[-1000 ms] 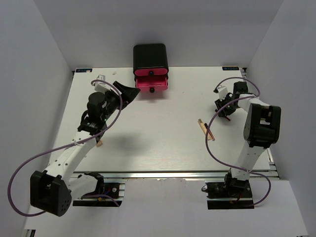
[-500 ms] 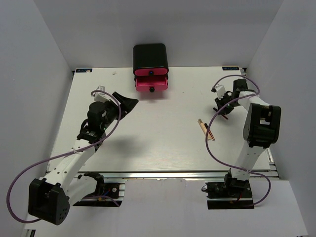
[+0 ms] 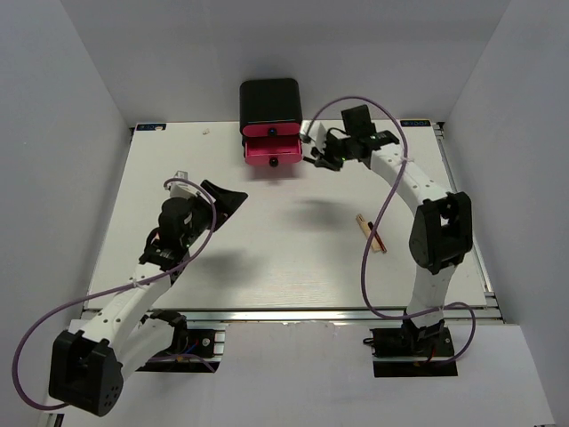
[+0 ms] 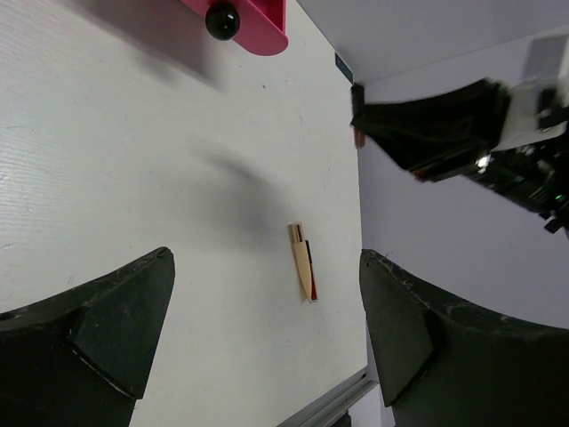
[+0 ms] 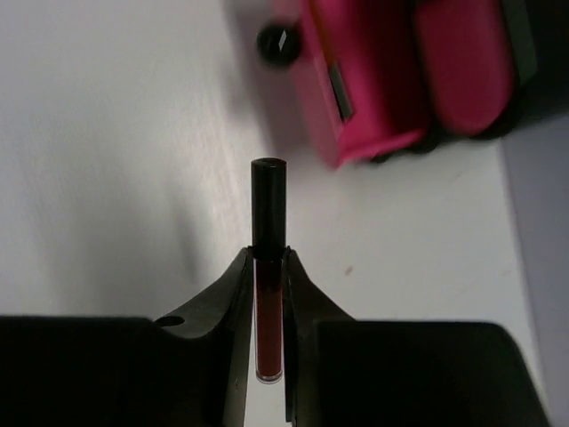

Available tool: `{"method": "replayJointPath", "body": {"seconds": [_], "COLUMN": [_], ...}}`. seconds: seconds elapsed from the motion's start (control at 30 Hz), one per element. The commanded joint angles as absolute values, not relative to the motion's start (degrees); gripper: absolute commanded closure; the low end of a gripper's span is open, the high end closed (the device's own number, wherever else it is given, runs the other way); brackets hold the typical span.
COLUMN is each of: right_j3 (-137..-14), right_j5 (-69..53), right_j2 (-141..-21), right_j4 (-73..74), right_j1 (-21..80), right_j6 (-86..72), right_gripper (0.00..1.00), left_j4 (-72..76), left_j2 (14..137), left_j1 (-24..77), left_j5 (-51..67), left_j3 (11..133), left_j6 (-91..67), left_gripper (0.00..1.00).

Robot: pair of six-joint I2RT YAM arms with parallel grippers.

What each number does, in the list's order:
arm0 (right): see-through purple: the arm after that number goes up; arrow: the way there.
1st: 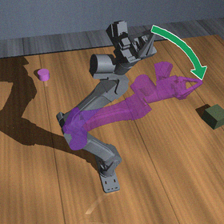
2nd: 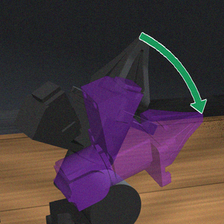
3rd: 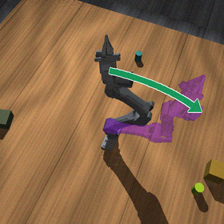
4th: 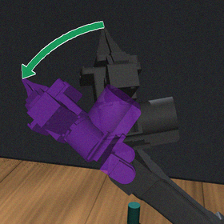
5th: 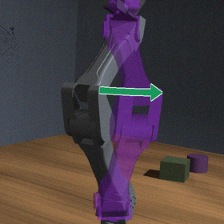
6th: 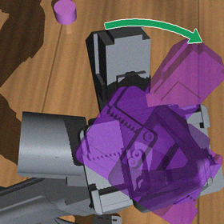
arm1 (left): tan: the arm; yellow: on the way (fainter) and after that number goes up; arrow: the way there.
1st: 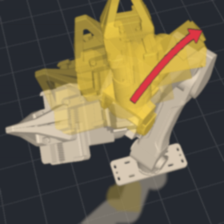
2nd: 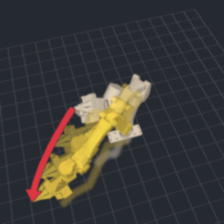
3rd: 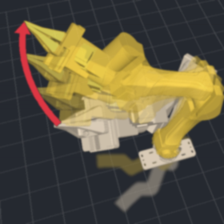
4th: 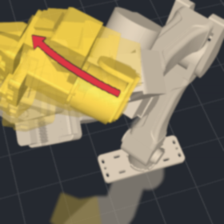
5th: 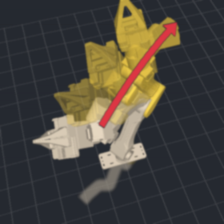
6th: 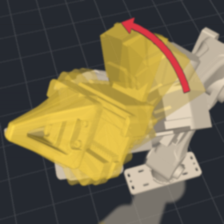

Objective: Organize the makeup

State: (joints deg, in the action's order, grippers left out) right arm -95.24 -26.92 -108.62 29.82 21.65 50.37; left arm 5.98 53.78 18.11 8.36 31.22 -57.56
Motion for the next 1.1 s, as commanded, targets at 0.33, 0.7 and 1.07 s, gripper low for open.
{"method": "replayJointPath", "body": {"seconds": [0.33,0.7,1.07], "right_j3": [-113.99,-119.27,-111.72], "right_j5": [-19.70,-15.12,-14.41], "right_j2": [-121.20,-129.81,-127.27], "right_j4": [9.70,4.13,2.11], "right_j1": [33.74,34.45,34.45], "right_j6": [51.32,54.66,56.34], "right_gripper": [1.00,0.95,0.55], "left_j4": [5.10,4.66,6.59], "left_j2": [49.13,48.51,50.88], "left_j1": [17.84,17.84,17.84], "left_j5": [7.65,7.47,8.35], "left_j3": [28.83,27.69,27.77], "left_j6": [-58.36,-58.80,-59.41], "left_gripper": [0.07,0.07,0.06]}}
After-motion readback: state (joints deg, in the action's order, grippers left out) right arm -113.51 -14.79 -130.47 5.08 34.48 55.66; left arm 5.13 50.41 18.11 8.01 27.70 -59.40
